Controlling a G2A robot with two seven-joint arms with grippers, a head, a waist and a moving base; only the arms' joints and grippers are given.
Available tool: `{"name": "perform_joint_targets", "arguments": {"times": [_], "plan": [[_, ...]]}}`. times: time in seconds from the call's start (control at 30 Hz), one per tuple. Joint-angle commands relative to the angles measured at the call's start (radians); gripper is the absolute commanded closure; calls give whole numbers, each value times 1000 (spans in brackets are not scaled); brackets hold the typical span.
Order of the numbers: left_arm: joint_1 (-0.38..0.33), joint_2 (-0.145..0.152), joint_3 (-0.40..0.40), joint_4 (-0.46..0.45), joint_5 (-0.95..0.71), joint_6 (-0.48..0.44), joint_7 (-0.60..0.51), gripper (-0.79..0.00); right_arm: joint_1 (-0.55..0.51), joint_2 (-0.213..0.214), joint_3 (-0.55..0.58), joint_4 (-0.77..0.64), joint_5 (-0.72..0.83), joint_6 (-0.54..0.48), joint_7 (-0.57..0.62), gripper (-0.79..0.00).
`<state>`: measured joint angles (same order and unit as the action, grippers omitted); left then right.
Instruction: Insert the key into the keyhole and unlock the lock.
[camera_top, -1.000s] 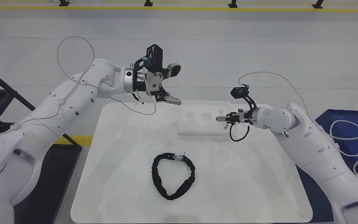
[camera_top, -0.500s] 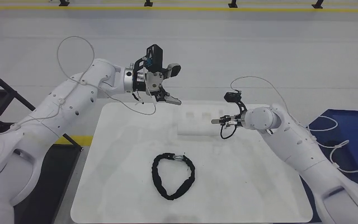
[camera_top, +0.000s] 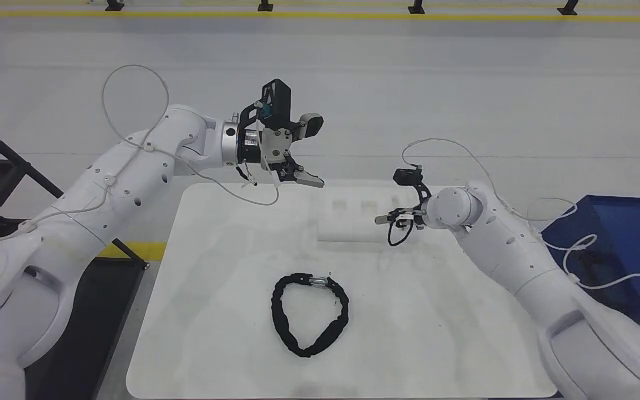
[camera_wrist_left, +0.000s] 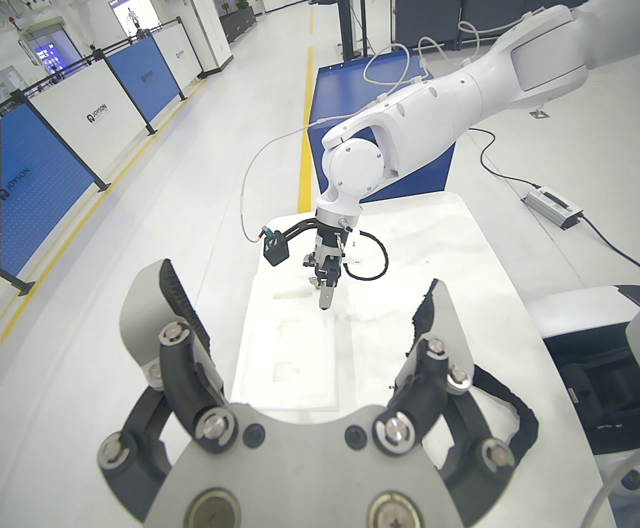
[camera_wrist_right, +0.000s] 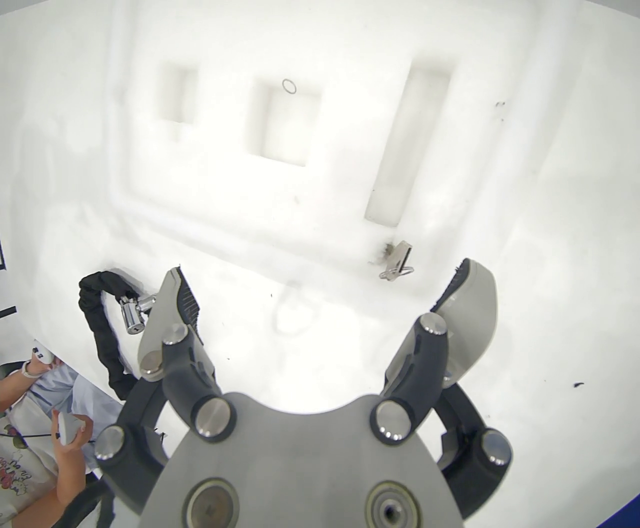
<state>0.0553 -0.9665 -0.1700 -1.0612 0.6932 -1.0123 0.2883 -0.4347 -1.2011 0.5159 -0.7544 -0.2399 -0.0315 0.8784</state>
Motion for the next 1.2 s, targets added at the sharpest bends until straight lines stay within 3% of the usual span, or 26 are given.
{"name": "perform_joint_targets", "arguments": {"times": [0.0, 0.07, 0.13, 0.2, 0.27, 0.47, 0.77, 1.17], "plan": [[0, 0, 0, 0, 0, 0, 0, -785, 11, -14, -9, 32, -12, -7, 0, -785], [0, 0, 0, 0, 0, 0, 0, -785, 22, -27, -18, 62, -23, -12, 2, -785], [0, 0, 0, 0, 0, 0, 0, -785, 32, -40, -25, 90, -39, -15, 2, -699], [0, 0, 0, 0, 0, 0, 0, -785, 41, -50, -28, 114, -43, -20, 3, -693], [0, 0, 0, 0, 0, 0, 0, -785, 49, -59, -34, 132, -61, -25, 6, -385], [0, 0, 0, 0, 0, 0, 0, -785, 65, -81, -38, 180, -93, -30, 6, -240], [0, 0, 0, 0, 0, 0, 0, -785, 73, -107, -42, 222, -132, -37, 22, -256], [0, 0, 0, 0, 0, 0, 0, -785, 67, -134, -33, 267, -151, -40, 33, -142]]}}
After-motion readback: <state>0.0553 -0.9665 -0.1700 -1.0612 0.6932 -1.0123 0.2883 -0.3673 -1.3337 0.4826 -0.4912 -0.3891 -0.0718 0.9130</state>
